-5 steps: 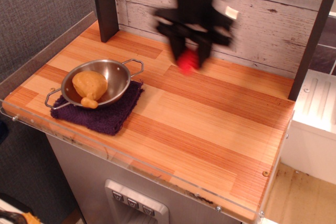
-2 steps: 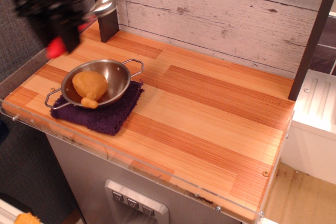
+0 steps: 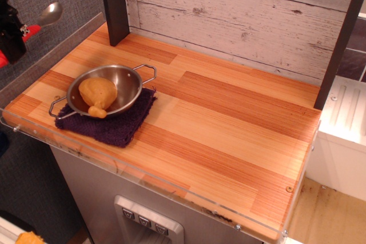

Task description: Move the red spoon to the other side of the silver pot.

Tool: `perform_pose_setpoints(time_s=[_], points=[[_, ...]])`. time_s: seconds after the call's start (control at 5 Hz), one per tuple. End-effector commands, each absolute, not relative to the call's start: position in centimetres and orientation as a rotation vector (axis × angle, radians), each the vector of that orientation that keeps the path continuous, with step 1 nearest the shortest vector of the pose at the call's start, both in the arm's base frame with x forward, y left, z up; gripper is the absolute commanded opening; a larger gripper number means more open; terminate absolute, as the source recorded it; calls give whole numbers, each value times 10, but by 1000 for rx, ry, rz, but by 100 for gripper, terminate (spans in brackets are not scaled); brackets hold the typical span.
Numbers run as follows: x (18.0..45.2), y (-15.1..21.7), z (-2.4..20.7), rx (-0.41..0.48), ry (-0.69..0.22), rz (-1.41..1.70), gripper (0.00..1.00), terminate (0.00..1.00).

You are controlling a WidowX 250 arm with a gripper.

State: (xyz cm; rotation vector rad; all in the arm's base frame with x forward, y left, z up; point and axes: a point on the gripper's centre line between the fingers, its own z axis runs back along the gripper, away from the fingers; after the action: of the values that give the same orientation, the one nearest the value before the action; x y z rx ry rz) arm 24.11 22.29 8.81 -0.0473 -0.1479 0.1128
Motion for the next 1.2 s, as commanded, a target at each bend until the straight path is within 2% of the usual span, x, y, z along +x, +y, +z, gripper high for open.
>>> perform_pose_setpoints(time_s=[0.0,0.6,0.8,1.0], points=[[253,230,79,-48,-209,9,0,0],[256,214,49,-95,-138,-60,0,0],[256,212,49,-91,-132,-33,100,0],[256,210,49,-92,-127,-23,100,0]])
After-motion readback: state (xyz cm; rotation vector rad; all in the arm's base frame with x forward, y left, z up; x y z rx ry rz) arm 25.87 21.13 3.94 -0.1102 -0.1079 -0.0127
